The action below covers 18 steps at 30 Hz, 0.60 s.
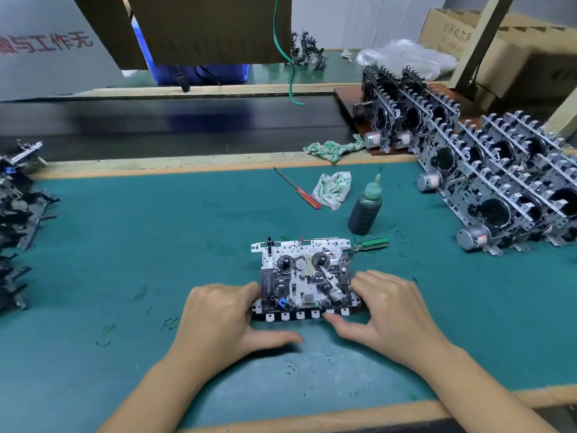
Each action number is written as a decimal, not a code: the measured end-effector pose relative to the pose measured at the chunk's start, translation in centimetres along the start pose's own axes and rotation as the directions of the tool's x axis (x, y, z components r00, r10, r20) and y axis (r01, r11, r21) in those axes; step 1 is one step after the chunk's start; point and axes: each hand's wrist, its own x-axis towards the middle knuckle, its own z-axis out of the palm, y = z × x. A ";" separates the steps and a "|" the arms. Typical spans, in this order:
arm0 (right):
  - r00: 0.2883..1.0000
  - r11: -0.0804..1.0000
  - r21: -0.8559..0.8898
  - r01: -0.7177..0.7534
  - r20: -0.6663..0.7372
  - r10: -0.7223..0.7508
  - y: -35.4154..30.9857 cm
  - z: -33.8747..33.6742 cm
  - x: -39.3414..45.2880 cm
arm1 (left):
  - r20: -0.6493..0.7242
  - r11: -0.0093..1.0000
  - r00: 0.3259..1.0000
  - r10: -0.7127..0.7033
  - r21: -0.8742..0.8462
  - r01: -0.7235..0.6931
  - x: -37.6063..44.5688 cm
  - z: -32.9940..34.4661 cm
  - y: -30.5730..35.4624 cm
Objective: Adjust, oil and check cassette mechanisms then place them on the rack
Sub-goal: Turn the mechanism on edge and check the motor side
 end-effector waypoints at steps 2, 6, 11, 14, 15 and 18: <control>1.000 1.000 0.004 -0.020 0.002 0.020 -0.1 0.1 0.0 | -0.008 0.997 0.997 -0.074 0.020 0.074 0.1 0.1 0.5; 0.998 0.997 0.066 -0.039 0.044 0.036 0.0 -0.2 0.0 | -0.034 0.980 0.985 -0.167 0.101 0.170 0.2 0.8 1.1; 0.999 0.998 0.062 -0.027 0.027 0.026 -0.1 -0.2 0.0 | -0.004 0.989 0.989 -0.150 0.003 0.150 0.4 0.8 0.4; 0.998 0.998 0.028 -0.064 0.016 0.064 -0.2 -0.3 0.1 | 0.035 0.982 0.988 -0.149 -0.114 0.152 0.6 0.6 0.2; 0.998 0.998 0.033 -0.062 0.021 0.062 -0.2 -0.3 0.1 | 0.042 0.982 0.989 -0.139 -0.121 0.143 0.6 0.6 0.2; 0.995 0.994 0.045 -0.097 0.030 0.096 -0.3 -0.6 0.0 | 0.066 0.989 0.995 -0.069 -0.124 0.077 0.3 0.5 0.3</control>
